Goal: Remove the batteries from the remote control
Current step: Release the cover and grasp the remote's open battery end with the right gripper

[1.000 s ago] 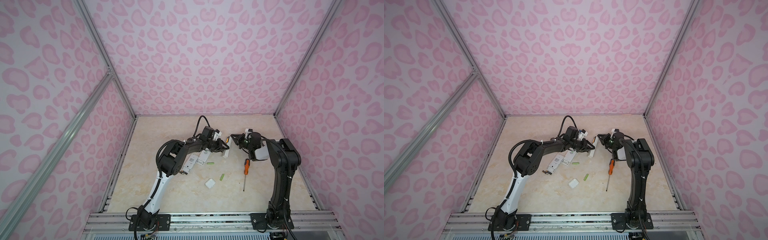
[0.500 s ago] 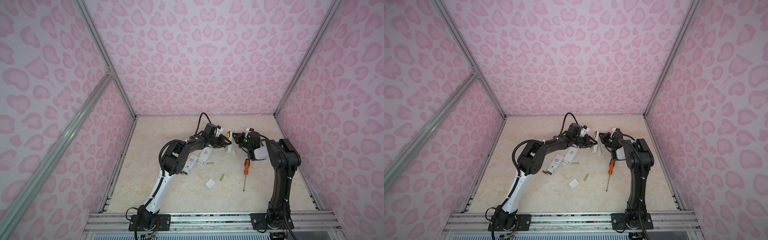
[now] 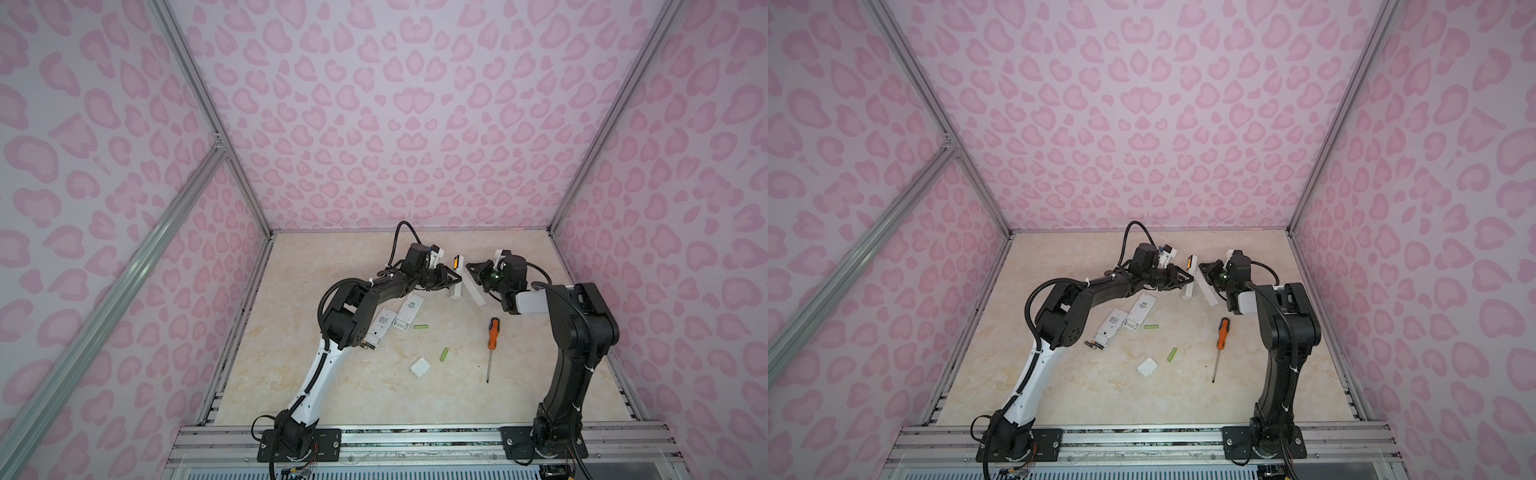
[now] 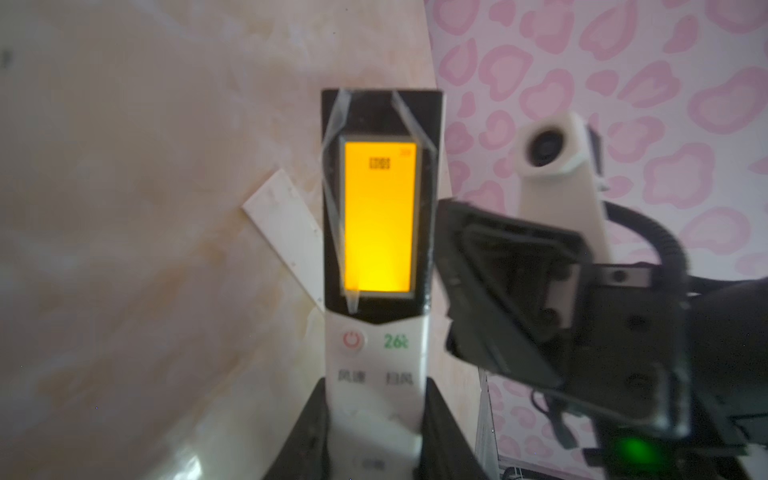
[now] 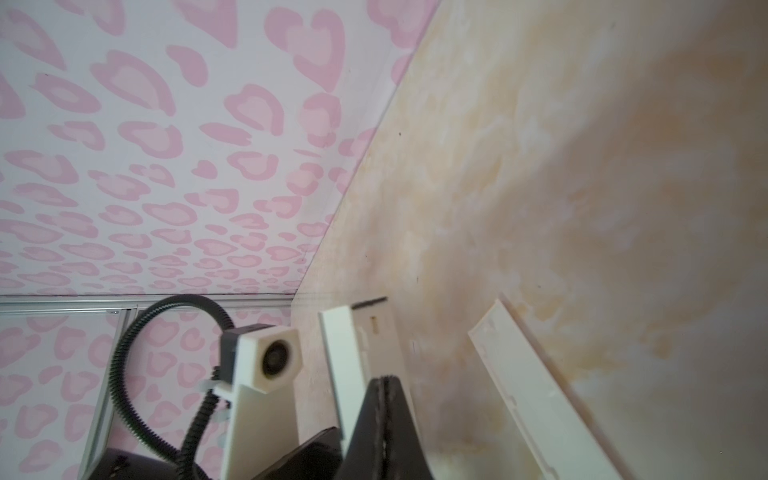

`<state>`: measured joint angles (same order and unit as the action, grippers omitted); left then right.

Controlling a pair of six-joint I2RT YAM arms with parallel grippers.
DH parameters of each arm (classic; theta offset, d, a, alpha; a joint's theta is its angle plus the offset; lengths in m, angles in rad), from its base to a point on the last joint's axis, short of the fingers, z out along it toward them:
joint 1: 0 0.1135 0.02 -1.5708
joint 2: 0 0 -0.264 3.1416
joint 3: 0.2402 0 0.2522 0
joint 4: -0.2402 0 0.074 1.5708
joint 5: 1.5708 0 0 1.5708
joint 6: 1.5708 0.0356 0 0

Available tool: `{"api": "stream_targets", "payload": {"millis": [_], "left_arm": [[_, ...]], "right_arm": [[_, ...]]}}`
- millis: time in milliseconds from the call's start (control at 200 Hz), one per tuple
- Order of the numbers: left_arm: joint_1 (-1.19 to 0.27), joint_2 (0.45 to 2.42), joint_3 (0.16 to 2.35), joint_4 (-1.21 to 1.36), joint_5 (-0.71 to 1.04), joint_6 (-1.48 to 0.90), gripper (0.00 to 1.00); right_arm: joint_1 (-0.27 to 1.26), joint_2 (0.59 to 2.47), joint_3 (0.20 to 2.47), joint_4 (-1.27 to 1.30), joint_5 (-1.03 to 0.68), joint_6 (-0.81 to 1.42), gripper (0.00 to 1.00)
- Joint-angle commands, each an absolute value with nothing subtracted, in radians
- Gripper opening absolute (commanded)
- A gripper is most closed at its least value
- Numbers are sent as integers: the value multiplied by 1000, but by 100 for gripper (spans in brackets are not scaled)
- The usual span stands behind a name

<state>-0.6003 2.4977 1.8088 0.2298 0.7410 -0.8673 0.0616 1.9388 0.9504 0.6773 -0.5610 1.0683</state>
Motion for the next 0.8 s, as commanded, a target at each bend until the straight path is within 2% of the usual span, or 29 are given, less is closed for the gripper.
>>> {"api": "stream_targets", "payload": {"millis": [0,290,565,795], "left_arm": [[-588,2370,1760,260,755,-811,4],[-551,2104,1547,267,766,-720,4],[-532,1841,1401,269,794,-675,4],[-513,1609,1273,275,825,-633,4]], "right_arm": [[48,1849,929,534,-492,921,10],[72,1488,845,359,-450,734,22],[218,1165,793,232,-495,597,35],[343,1001,720,334,-575,615,46]]}}
